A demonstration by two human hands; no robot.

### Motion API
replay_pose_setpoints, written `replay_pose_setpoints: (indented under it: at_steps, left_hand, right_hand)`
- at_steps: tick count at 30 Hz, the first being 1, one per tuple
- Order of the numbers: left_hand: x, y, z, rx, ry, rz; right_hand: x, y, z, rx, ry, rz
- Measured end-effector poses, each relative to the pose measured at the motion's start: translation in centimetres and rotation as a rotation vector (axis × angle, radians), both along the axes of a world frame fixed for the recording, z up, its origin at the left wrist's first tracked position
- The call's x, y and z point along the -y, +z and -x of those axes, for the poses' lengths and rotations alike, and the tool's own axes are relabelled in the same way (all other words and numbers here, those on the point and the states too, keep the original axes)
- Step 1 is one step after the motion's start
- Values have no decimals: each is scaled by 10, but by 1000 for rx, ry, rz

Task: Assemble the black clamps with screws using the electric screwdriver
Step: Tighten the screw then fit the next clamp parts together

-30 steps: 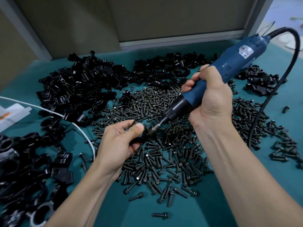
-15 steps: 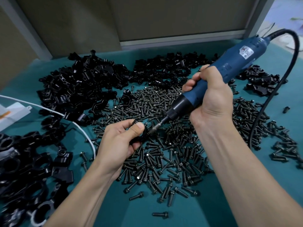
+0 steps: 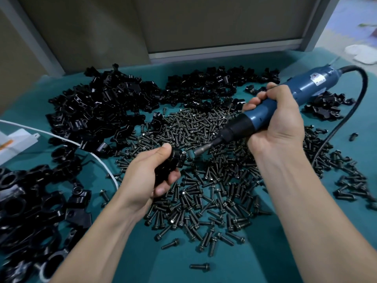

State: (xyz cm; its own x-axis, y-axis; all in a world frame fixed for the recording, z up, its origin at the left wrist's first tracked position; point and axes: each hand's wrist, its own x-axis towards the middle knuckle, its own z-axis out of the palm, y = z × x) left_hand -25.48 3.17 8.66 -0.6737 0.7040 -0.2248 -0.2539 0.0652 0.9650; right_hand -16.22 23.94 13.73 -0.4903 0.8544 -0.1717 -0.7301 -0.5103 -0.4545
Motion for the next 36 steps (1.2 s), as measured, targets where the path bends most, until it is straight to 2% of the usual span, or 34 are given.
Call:
replay_pose_setpoints:
  at_steps: [9, 13, 17, 26, 32, 36]
  left_hand:
    - [2, 0, -2, -41, -82, -19]
    - [1, 3, -4, -24, -59, -16]
    - [-1, 2, -8, -48, -30, -27]
    - [-5, 4, -12, -263, 44, -166]
    - [-6, 3, -11, -307, 117, -213]
    - [-6, 4, -12, -266, 111, -237]
  right_hand:
    - [2, -2, 1, 90, 66, -43]
    - [5, -2, -2, 290, 241, -148]
    - [17, -6, 2, 386, 410, -230]
    - [39, -4, 2, 546, 778, -668]
    - [47, -4, 5, 632, 811, -751]
    - [45, -4, 6, 613, 813, -708]
